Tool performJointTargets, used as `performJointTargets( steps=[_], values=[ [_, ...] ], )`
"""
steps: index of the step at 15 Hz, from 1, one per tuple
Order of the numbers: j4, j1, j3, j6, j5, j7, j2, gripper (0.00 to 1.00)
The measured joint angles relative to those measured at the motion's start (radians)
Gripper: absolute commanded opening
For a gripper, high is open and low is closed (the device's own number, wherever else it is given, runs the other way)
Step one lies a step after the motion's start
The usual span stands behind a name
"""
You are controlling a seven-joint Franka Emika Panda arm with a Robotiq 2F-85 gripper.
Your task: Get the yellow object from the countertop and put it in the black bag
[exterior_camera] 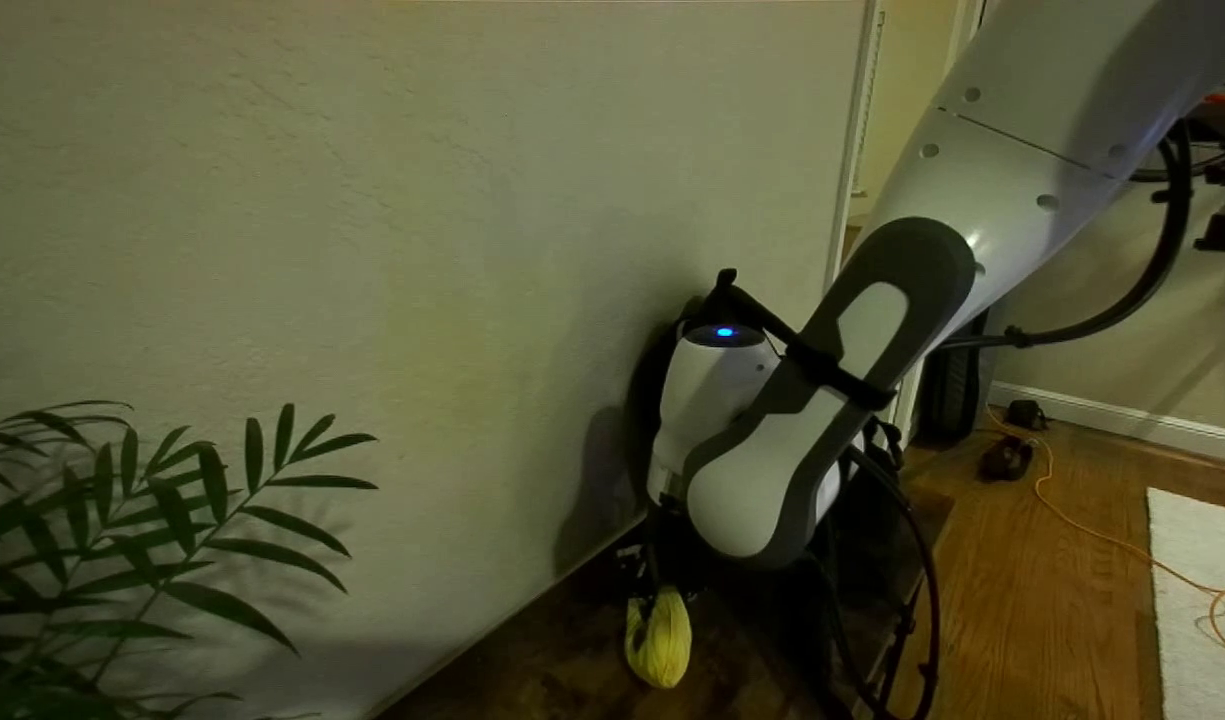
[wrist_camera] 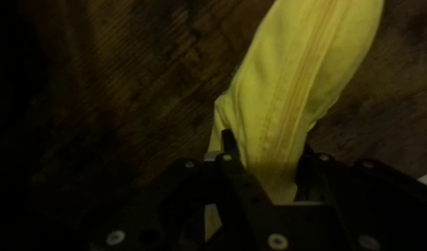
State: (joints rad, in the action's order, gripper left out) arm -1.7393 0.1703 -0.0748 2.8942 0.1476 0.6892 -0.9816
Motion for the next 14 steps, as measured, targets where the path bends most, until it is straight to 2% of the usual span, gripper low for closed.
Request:
performJointTargets(
  steps=[7,14],
  values=[
    [0.000,0.001,0.005,-0.027,0.000,-0.057,0.017,0.05],
    [-0.014,0.024,0.002,-0.146,-0.003,-0.102,0.110,0.05]
  ],
)
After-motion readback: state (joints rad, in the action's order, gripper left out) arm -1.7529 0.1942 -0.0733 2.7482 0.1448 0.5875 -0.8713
